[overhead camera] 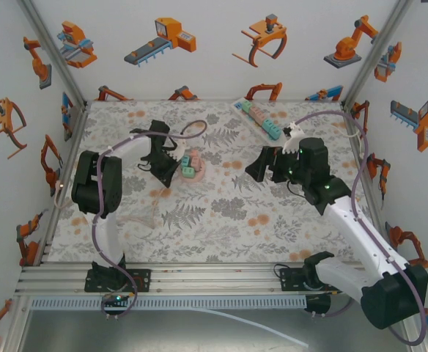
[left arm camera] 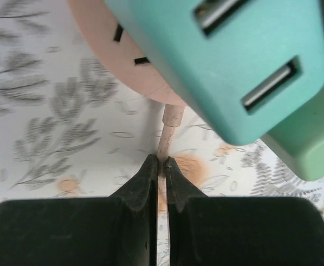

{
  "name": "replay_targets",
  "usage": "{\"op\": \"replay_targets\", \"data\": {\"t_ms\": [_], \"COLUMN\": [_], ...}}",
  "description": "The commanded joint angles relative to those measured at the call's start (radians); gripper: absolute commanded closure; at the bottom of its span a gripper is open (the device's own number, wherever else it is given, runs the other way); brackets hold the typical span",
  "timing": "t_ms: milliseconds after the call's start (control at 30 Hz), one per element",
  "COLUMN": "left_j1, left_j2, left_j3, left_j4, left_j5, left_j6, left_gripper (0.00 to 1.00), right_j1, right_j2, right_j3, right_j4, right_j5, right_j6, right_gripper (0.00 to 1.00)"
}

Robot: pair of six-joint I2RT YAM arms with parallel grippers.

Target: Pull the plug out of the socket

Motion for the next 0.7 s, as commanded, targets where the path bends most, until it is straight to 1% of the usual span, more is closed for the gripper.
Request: {"op": "replay_targets", "data": {"t_ms": [0, 100, 167, 267, 333, 367, 400, 467, 500, 667], "left_j1": [-0.043, -0.077, -0.097, -0.109, -0.111, -0.113, -0.115, -0.12, -0.12, -0.12], "left_j2": [-0.054, -0.102, -0.126, -0.147, -0.155, -0.159, -0.162, -0.179, -0.192, -0.306], "left_j3": [-0.062, -0.103, -0.125, -0.148, -0.155, -0.155, -0.155, -0.156, -0.156, -0.183], "left_j4": [-0.023, -0.005, 0.007, 0.03, 0.045, 0.051, 0.057, 0.072, 0.08, 0.14], "left_j5": [0.018, 0.011, -0.012, -0.041, -0.049, -0.053, -0.055, -0.058, -0.054, -0.011], "left_j6": [0.094, 0.143, 0.167, 0.186, 0.185, 0.182, 0.177, 0.163, 0.153, 0.071], "left_gripper": [1.0, 1.0, 1.0, 1.0, 0.83, 0.72, 0.64, 0.53, 0.48, 0.4], "right_j1": [0.007, 0.007, 0.007, 0.007, 0.007, 0.007, 0.007, 0.007, 0.007, 0.007], "right_j2": [-0.031, -0.039, -0.039, -0.037, -0.036, -0.034, -0.033, -0.03, -0.028, 0.002], "right_j3": [-0.014, -0.023, -0.023, -0.019, -0.016, -0.013, -0.01, -0.002, 0.004, 0.041], "right_j4": [-0.018, -0.019, -0.021, -0.024, -0.019, -0.019, -0.019, -0.019, -0.02, -0.032], "right_j5": [0.019, 0.03, 0.033, 0.031, 0.033, 0.033, 0.033, 0.037, 0.042, 0.101], "right_j6": [-0.017, -0.019, -0.017, -0.013, -0.006, -0.003, 0.002, 0.009, 0.014, 0.044], "right_gripper": [0.05, 0.05, 0.05, 0.05, 0.06, 0.06, 0.06, 0.06, 0.06, 0.07]}}
